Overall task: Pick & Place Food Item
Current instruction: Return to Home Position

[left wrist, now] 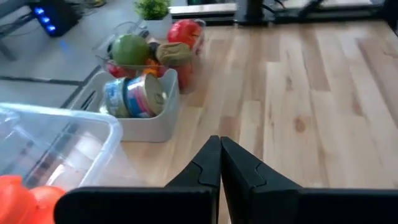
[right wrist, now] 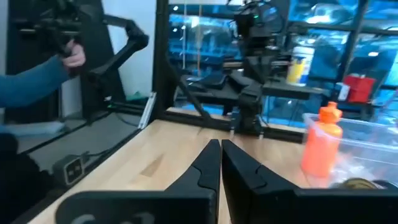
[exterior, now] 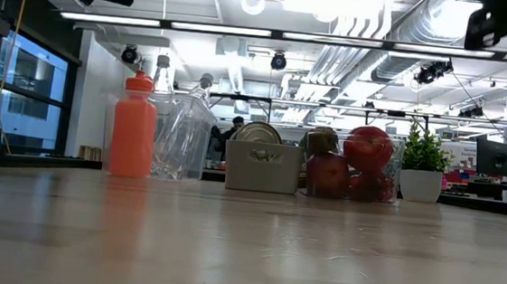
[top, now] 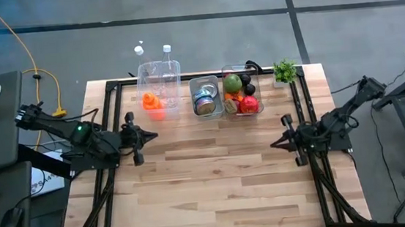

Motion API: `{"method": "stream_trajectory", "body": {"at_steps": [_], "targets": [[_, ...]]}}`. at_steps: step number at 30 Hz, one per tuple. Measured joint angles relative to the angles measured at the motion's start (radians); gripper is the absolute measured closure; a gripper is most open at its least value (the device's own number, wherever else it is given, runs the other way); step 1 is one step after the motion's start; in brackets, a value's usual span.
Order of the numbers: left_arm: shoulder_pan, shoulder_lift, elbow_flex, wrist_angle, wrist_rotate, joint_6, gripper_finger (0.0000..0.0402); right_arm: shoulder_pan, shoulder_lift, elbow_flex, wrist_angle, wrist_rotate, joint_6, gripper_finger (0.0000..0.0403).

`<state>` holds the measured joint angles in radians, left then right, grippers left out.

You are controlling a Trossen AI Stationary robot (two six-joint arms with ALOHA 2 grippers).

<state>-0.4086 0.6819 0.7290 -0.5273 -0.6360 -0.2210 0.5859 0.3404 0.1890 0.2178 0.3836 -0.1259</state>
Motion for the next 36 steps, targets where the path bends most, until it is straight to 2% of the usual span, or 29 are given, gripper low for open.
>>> {"method": "stream_trajectory", "body": {"at_steps": [3,6,9,13,19,24,32,36], "targets": [[0.003,-0.003,-0.01,0.008,0.051,0.04,0.0401,-0.03,-0.08,-0.064,0.026,-0.002,-0.003,0.04],[0.003,-0.022,-0.031,0.019,0.054,0.041,0.0401,-0.06,-0.133,-0.1,0.027,-0.004,-0.001,0.04],[0.003,-0.054,-0.073,0.034,0.054,0.042,0.0401,-0.084,-0.16,-0.129,0.026,-0.052,0.004,0.04],[0.003,-0.133,-0.173,0.126,0.064,0.06,0.0401,-0.115,-0.17,-0.174,0.027,-0.08,0.057,0.04],[0.003,-0.287,-0.381,0.325,0.174,0.12,0.0401,-0.15,-0.166,-0.18,-0.054,-0.08,0.147,0.04],[0.003,-0.414,-0.519,0.368,0.181,0.084,0.0401,-0.155,-0.166,-0.181,-0.042,-0.08,0.148,0.04],[0.002,-0.589,-0.638,0.387,0.205,0.027,0.0401,-0.155,-0.166,-0.181,-0.053,-0.069,0.148,0.0399],[-0.001,-0.628,-0.656,0.423,0.216,0.018,0.0401,-0.155,-0.165,-0.181,-0.091,-0.045,0.14,0.0399]]}}
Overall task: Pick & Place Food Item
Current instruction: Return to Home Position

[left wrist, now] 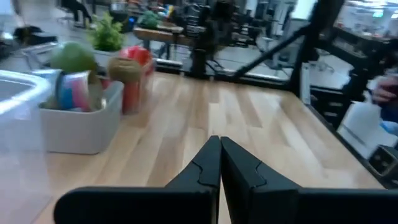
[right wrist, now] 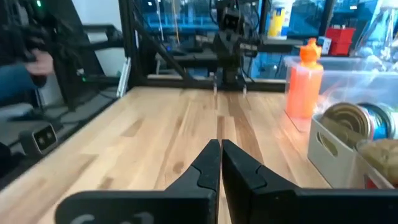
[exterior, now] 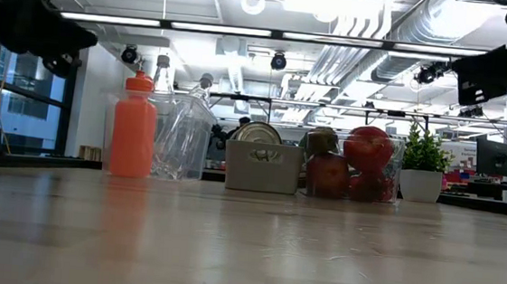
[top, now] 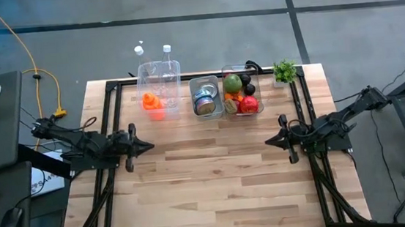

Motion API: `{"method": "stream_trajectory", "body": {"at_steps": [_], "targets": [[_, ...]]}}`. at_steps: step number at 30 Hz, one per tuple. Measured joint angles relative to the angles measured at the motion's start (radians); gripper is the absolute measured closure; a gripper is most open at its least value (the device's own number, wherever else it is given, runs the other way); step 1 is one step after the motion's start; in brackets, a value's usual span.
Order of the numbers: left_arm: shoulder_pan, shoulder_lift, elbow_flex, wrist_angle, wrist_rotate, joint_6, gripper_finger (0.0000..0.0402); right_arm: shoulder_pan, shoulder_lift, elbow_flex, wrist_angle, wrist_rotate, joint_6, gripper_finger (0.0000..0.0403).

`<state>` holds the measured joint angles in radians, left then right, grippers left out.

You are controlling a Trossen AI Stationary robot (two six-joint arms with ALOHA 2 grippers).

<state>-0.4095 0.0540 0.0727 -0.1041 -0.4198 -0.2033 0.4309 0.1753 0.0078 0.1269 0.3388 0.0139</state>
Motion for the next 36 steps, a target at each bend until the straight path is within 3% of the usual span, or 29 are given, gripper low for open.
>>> {"method": "stream_trajectory", "body": {"at_steps": [9,19,26,36], "targets": [[-0.007,0.001,-0.007,0.07,0.024,0.017,0.0401,0.0,0.0,0.0,-0.032,-0.001,0.095,0.0399],[-0.007,0.001,-0.008,0.113,0.023,-0.163,0.0401,0.0,0.0,-0.001,-0.034,-0.001,0.092,0.0399],[-0.006,0.001,-0.035,0.235,0.023,0.005,0.0401,0.0,0.0,-0.002,-0.034,-0.001,0.091,0.0399],[-0.006,0.001,-0.038,0.231,-0.016,0.089,0.0401,0.0,0.0,-0.002,-0.034,-0.001,0.091,0.0399]]}}
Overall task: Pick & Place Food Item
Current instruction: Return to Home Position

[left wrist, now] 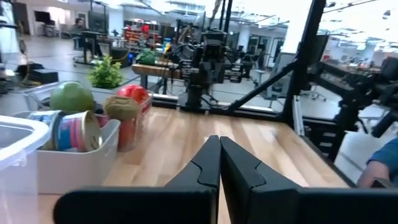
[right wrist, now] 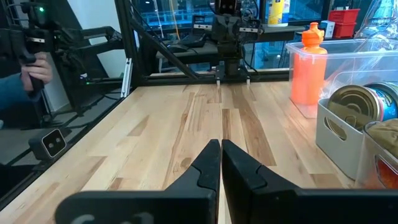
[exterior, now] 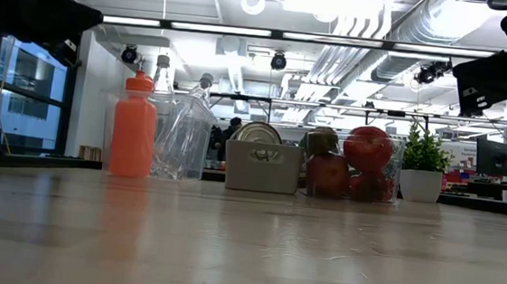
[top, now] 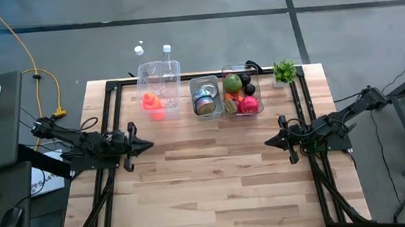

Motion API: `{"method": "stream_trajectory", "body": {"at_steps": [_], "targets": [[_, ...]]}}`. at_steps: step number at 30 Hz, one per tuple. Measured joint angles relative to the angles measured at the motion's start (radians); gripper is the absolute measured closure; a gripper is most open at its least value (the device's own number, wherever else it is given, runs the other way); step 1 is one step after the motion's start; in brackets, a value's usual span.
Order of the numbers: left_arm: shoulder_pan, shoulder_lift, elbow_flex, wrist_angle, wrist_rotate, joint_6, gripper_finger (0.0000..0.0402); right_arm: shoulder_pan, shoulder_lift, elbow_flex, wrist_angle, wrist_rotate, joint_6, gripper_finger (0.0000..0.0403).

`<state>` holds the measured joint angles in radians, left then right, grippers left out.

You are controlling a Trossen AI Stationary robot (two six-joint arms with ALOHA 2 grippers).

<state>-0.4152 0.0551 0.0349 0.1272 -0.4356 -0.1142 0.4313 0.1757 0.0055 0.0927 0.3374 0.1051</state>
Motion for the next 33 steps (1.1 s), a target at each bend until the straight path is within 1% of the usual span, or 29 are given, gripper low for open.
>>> {"method": "stream_trajectory", "body": {"at_steps": [3,8,10,15,20,25,27,33], "targets": [[0.001,0.0,0.0,0.0,-0.048,0.028,0.0401,0.0,0.0,0.0,0.0,0.0,0.0,0.0399],[0.001,0.0,-0.001,-0.001,-0.242,0.059,0.0401,0.0,0.0,0.0,0.0,0.0,0.0,0.0399],[0.001,0.0,-0.001,-0.004,-0.275,0.091,0.0401,0.0,0.0,0.0,0.0,0.0,0.0,0.0399],[0.001,0.0,-0.002,-0.023,-0.277,0.166,0.0401,0.0,0.0,0.0,0.0,0.0,0.0,0.0399],[0.001,0.0,-0.002,-0.072,-0.277,0.171,0.0401,0.0,0.0,0.0,0.0,0.0,0.0,0.0399],[0.001,0.0,-0.002,-0.072,-0.277,0.268,0.0401,0.0,0.0,0.0,0.0,0.0,0.0,0.0399],[0.001,0.0,-0.002,-0.072,-0.277,0.268,0.0401,0.0,0.0,0.0,0.0,0.0,0.0,0.0399],[0.001,0.0,-0.002,-0.072,-0.277,0.204,0.0401,0.0,0.0,0.0,0.0,0.0,0.0,0.0399]]}}
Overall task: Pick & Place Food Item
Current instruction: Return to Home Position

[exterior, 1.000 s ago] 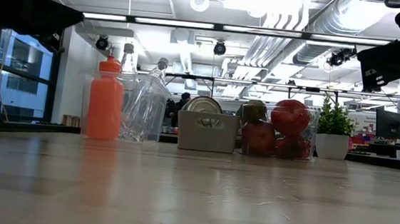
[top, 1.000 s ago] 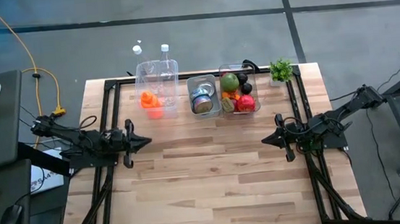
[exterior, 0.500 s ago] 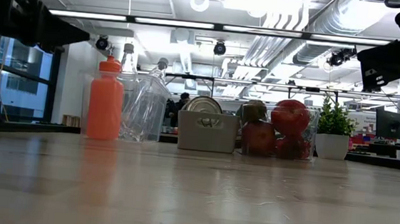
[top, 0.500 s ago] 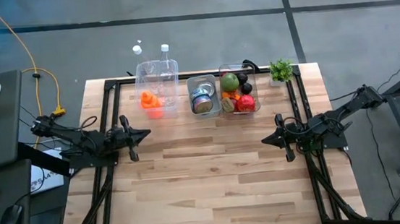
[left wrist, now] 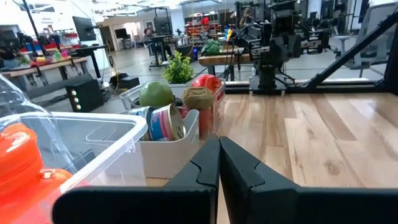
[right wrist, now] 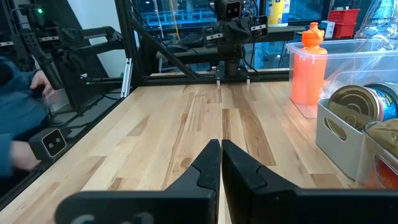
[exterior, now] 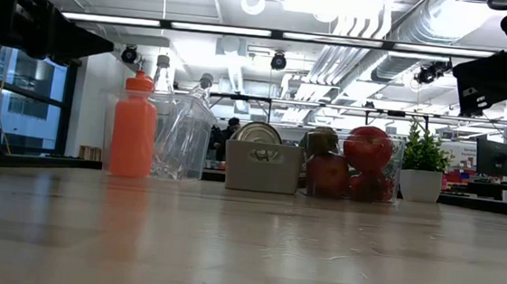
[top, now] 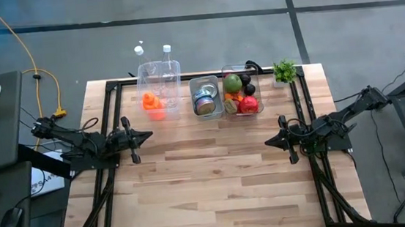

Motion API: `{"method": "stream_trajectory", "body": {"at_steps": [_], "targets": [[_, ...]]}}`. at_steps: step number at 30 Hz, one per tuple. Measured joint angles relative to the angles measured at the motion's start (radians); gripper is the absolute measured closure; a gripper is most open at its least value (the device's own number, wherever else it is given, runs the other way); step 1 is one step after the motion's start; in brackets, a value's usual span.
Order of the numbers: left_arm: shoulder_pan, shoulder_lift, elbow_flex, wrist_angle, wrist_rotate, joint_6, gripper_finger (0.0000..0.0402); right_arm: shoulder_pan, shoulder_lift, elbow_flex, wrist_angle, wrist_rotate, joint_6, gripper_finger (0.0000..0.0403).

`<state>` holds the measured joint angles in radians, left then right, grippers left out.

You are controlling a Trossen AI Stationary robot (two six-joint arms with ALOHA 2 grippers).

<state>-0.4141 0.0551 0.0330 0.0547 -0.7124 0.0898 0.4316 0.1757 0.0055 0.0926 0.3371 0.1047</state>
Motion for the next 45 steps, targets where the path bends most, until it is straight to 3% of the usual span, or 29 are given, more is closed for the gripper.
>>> {"method": "stream_trajectory", "body": {"at_steps": [45], "targets": [[0.0,0.0,0.0,-0.001,0.001,0.008,0.0401,0.0,0.0,0.0,0.0,0.0,0.0,0.0399]]}}
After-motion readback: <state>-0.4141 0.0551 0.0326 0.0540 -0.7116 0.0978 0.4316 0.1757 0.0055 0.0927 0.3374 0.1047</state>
